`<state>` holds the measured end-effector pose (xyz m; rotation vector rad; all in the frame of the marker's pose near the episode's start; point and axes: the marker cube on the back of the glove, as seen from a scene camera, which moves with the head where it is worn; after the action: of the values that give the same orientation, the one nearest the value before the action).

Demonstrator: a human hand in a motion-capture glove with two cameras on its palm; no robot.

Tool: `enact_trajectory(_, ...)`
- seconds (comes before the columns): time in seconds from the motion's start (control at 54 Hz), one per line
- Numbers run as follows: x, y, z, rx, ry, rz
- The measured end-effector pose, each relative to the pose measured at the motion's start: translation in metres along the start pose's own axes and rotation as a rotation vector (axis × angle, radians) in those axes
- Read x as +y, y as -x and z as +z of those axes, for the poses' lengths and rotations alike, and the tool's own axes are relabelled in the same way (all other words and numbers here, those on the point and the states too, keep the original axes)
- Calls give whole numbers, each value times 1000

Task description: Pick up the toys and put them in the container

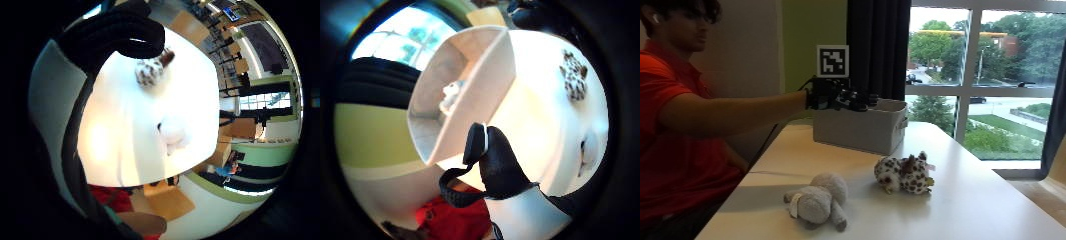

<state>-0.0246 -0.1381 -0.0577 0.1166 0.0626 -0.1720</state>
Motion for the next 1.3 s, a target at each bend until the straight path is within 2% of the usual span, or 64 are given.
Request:
enact_trajectory(0.13,11,-55,16,79,32,194)
enact_trajectory(0.315,33,-108,39,88,51,268)
enact_trajectory(0.593,61,-172,80,31,112,318)
enact_trajectory(0.704,67,-181,92,-34,143,314)
enact_trajectory(0.834,71,-197,104,-15,142,357)
enact_trajectory(1.297,80,-226,140,-25,148,342)
